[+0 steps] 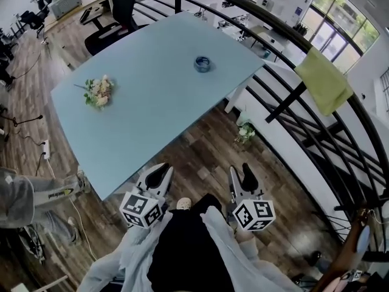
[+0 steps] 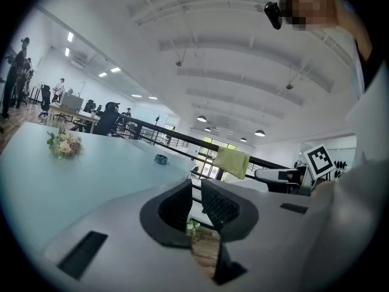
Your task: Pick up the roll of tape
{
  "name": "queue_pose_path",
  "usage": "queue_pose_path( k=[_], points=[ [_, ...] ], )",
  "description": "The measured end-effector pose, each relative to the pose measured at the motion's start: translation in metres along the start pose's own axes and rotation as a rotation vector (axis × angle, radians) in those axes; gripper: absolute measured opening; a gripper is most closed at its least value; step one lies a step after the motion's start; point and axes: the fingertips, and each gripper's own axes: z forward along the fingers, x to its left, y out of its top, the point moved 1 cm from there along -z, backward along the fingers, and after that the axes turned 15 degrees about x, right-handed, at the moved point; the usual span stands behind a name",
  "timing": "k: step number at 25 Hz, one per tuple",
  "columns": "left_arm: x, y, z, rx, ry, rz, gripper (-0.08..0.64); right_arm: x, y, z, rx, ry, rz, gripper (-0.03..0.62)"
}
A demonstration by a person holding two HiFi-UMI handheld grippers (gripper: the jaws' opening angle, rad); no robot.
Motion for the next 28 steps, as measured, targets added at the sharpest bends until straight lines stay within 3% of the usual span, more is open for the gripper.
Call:
queue_pose_path(
  k=[10, 28],
  points=[
    [0.019, 0.006, 0.019, 0.017, 0.038, -0.027, 0.058, -0.007, 0.009, 0.029, 0.031, 0.035, 0.008, 0.202],
    [0.064, 0.088, 0.148, -0.022, 0.077, -0.034, 0.058, -0.084, 0.108, 0.146, 0.030, 0.095, -0.003, 0.196]
  ],
)
